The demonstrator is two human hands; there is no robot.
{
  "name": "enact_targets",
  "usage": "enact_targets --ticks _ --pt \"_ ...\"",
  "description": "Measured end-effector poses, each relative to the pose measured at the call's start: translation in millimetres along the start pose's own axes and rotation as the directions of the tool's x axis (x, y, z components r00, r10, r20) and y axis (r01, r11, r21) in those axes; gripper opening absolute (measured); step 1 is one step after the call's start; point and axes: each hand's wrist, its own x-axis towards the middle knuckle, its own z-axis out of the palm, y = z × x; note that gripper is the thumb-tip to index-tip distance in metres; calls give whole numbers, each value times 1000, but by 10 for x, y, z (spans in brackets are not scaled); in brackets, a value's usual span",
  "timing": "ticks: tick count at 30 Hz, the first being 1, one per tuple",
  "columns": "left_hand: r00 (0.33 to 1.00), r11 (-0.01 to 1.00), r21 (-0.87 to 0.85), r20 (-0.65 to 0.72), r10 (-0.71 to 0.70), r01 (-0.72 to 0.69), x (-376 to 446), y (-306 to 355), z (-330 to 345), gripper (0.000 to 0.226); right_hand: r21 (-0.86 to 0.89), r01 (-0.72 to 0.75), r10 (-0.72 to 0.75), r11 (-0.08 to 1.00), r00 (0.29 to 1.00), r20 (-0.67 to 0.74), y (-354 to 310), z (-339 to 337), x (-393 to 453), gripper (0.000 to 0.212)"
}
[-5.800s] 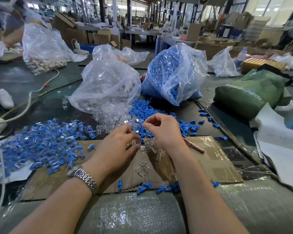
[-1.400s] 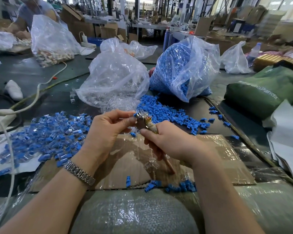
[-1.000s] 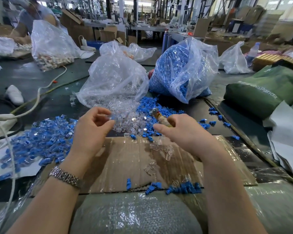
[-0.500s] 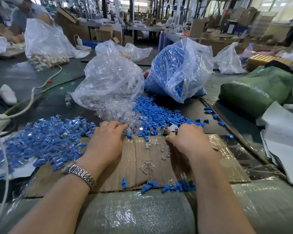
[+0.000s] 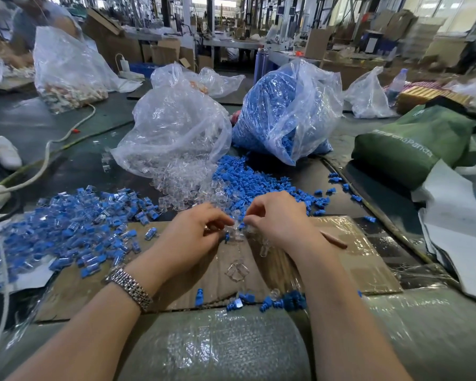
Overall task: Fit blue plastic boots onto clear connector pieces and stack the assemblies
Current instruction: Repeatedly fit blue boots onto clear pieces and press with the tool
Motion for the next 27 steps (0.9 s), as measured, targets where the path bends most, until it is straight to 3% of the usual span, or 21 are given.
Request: enact_targets --ticks 4,7,11,20,24,27 --pt "998 990 -132 3 -56 56 -60 16 -97 28 -31 -2 2 1000 1000 14 -14 59 25 7" --pt "996 983 -168 -25 -83 78 -91 5 -174 18 -52 -5 7 999 1000 26 -33 78 33 15" --pt "996 989 -113 12 -91 92 -117 10 -170 18 -71 36 -33 997 998 49 -76 99 34 21" --pt "998 997 -49 -3 -60 60 -91 16 -82 18 -153 89 -86 984 996 26 -108 93 12 2" --pt "998 998 13 -27 -56 56 -71 44 -50 14 -14 63 -63 998 998 -4 -92 52 -28 10" --pt "991 986 -131 -66 -113 103 -56 36 -103 18 145 74 -67 987 997 -48 -65 10 -45 5"
